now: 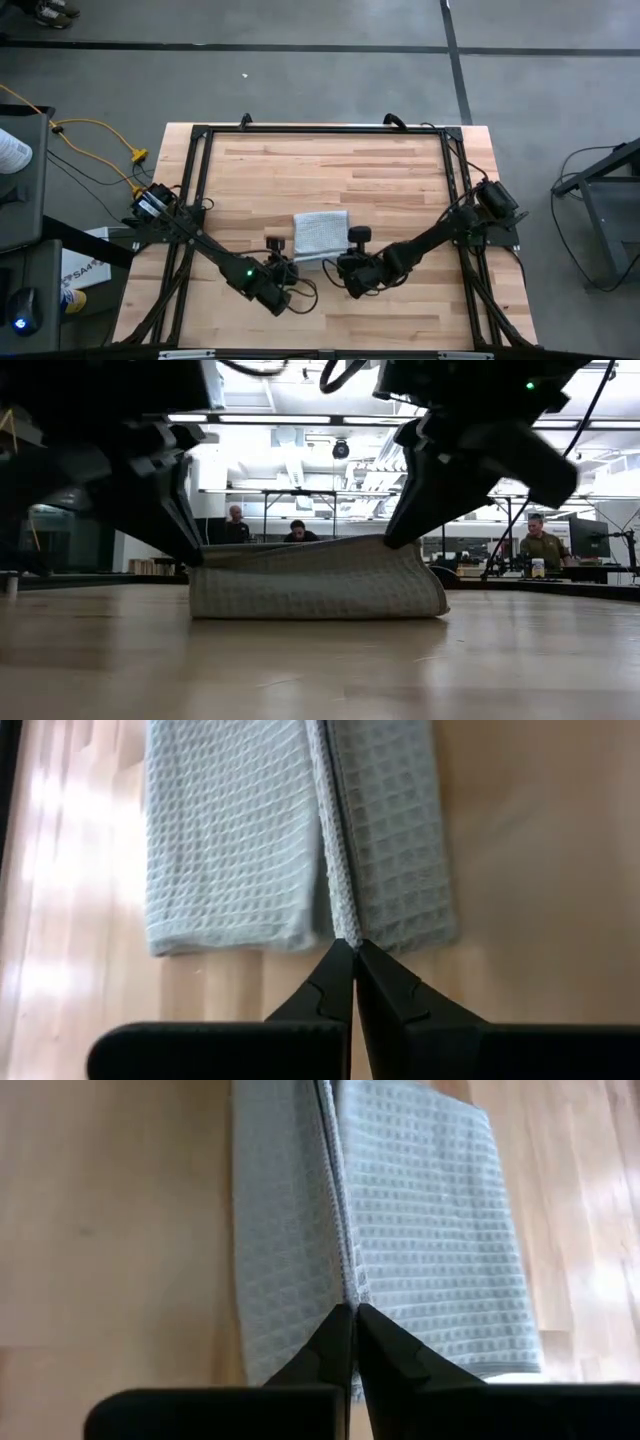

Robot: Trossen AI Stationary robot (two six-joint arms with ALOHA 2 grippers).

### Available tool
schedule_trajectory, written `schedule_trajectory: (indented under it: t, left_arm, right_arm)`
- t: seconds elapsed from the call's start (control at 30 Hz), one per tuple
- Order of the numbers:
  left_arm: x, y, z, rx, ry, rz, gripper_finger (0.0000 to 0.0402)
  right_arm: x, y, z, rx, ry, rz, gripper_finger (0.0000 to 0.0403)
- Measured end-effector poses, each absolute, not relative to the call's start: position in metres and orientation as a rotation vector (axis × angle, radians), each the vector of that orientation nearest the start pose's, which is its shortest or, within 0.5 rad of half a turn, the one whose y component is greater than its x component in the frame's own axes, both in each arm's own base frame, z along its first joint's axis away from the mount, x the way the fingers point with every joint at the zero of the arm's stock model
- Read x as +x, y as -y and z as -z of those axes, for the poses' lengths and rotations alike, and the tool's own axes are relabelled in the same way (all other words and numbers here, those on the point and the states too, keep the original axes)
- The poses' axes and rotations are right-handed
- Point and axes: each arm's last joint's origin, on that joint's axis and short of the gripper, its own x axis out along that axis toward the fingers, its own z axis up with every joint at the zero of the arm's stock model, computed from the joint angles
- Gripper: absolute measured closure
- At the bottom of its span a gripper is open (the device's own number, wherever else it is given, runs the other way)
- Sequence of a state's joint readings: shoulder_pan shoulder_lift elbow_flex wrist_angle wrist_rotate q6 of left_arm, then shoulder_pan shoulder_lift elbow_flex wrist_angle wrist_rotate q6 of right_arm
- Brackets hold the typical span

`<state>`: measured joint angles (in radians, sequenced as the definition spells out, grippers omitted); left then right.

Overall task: Fold microfiber towels
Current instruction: Fold the gray microfiber towel

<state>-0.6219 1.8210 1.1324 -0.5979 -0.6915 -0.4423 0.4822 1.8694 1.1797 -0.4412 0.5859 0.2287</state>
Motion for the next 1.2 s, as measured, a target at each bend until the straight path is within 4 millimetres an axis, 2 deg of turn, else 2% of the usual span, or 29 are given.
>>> schedule_trajectory:
  t: [0.17, 0.43, 0.6, 0.73, 0.9, 1.2]
  left_arm:
    - [0.288, 0.169, -0.166, 0.396, -0.991, -0.304, 0.0401]
    - [0.284, 0.156, -0.195, 0.425, -0.929, -0.335, 0.0401]
    - [0.284, 0.145, -0.206, 0.447, -0.916, -0.370, 0.0401]
    - [0.288, 0.131, -0.206, 0.473, -0.940, -0.415, 0.0401]
    - [0.290, 0.111, -0.198, 0.461, -0.986, -0.465, 0.0401]
    - [0.293, 0.091, -0.184, 0.462, -1.024, -0.477, 0.0401]
  right_arm:
    - [0.333, -0.147, -0.164, -0.396, -0.936, 0.253, 0.0399]
    - [0.339, -0.132, -0.164, -0.406, -0.930, 0.330, 0.0399]
    - [0.342, -0.122, -0.165, -0.405, -0.915, 0.392, 0.0399]
    - [0.345, -0.114, -0.166, -0.382, -0.910, 0.433, 0.0399]
    - [0.347, -0.108, -0.166, -0.373, -0.908, 0.459, 0.0399]
    - [0.351, -0.095, -0.166, -0.362, -0.910, 0.504, 0.0399]
